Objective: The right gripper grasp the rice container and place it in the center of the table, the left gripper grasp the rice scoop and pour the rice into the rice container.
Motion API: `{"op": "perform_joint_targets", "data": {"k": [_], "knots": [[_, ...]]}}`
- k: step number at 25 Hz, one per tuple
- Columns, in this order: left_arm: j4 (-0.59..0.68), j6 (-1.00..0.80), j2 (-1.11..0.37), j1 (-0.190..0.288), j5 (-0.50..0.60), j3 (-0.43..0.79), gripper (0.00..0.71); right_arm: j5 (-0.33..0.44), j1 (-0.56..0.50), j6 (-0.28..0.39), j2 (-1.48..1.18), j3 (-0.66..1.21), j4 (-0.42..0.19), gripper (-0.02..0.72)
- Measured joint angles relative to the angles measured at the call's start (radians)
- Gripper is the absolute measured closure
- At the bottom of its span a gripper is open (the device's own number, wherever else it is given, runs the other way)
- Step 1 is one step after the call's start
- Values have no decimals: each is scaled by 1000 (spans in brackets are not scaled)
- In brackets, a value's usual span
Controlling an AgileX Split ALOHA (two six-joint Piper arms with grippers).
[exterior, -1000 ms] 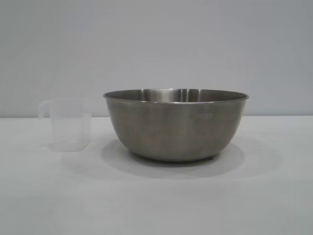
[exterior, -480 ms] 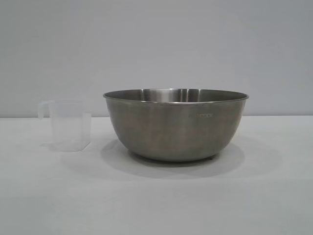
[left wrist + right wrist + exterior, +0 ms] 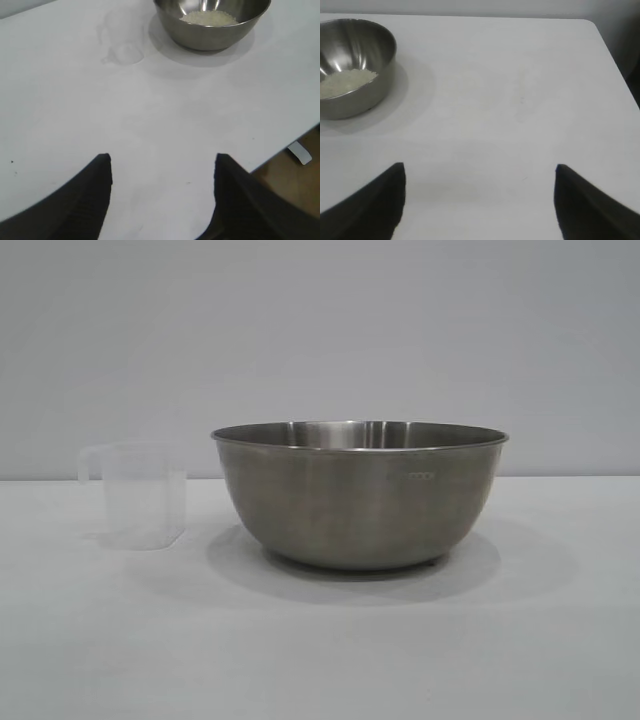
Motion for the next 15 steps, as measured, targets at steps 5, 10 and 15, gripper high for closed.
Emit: {"op": "perform_joint_targets", "data": {"k": [5, 10, 15], "knots": [[0, 0, 0, 0, 0, 0, 309, 0, 0, 0, 0, 0, 0, 141], [0, 0, 0, 52, -1, 0, 309, 0, 0, 0, 0, 0, 0, 141], [2, 0, 0, 270, -2, 0, 309, 0, 0, 0, 0, 0, 0, 141]]}}
